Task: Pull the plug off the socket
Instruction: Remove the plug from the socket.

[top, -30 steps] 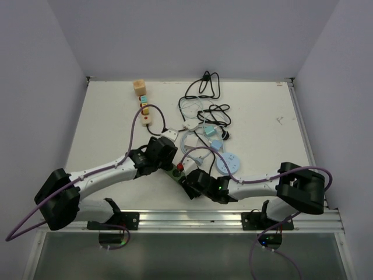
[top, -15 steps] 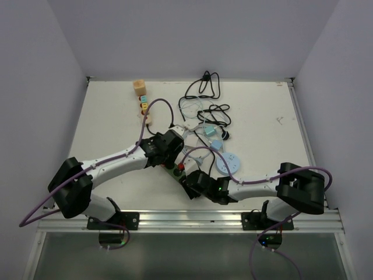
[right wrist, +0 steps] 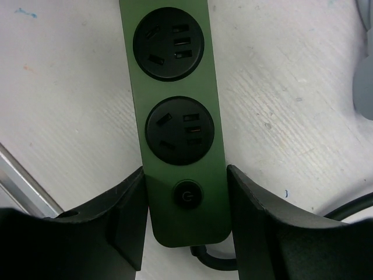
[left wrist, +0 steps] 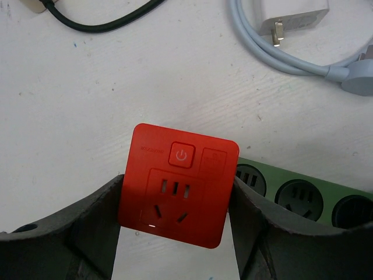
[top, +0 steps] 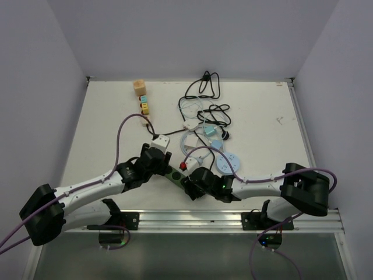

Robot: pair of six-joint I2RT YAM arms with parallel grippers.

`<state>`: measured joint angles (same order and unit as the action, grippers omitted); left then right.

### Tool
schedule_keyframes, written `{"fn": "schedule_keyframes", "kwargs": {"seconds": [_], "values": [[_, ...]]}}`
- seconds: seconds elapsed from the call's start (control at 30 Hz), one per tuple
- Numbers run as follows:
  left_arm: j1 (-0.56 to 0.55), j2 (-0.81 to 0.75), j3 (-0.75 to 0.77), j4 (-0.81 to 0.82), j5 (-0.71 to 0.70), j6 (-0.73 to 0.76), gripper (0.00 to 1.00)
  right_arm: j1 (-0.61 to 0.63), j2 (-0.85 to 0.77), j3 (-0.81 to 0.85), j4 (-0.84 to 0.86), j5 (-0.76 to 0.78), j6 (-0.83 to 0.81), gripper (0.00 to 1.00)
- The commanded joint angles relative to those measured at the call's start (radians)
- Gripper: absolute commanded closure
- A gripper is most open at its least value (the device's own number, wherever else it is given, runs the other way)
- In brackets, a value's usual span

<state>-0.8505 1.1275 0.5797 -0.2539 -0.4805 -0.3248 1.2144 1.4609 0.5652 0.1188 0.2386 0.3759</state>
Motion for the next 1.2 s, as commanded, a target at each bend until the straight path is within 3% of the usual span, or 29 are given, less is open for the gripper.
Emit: {"fn": "schedule_keyframes", "kwargs": {"seconds": [0.0, 0.17, 0.33, 0.47, 0.67, 0.77, 1.0, 1.17], "values": [[0.024, -0.107, -0.075, 0.296, -0.242, -0.108, 1.0, -0.029, -0.014, -0.042, -0.071, -0.081, 0.136, 1.0], [0.024, -0.16, -0.135, 0.344, -0.264, -0.114, 1.0, -0.03, -0.014, -0.037, -0.068, -0.085, 0.124, 1.0], [0.024, -0.068, -0.044, 0.259, -0.234, -0.097, 1.0, -0.012, 0.016, 0.007, -0.14, -0.026, 0.086, 1.0], [0.024, 0.009, 0.063, 0.119, -0.219, -0.1, 1.0, 0.005, 0.062, 0.03, -0.179, 0.048, 0.084, 1.0], [0.024, 0.192, 0.308, -0.215, -0.237, -0.082, 1.0, 0.034, 0.102, 0.065, -0.225, 0.105, 0.083, 1.0], [0.022, 0.261, 0.376, -0.287, -0.251, -0.073, 1.0, 0.043, 0.107, 0.067, -0.222, 0.108, 0.086, 1.0], [0.021, 0.273, 0.341, -0.243, -0.24, -0.057, 1.0, 0.042, 0.081, 0.025, -0.154, 0.038, 0.123, 1.0], [-0.002, 0.204, 0.267, -0.13, -0.317, -0.042, 1.0, 0.007, 0.065, 0.009, -0.134, -0.034, 0.149, 1.0]]}}
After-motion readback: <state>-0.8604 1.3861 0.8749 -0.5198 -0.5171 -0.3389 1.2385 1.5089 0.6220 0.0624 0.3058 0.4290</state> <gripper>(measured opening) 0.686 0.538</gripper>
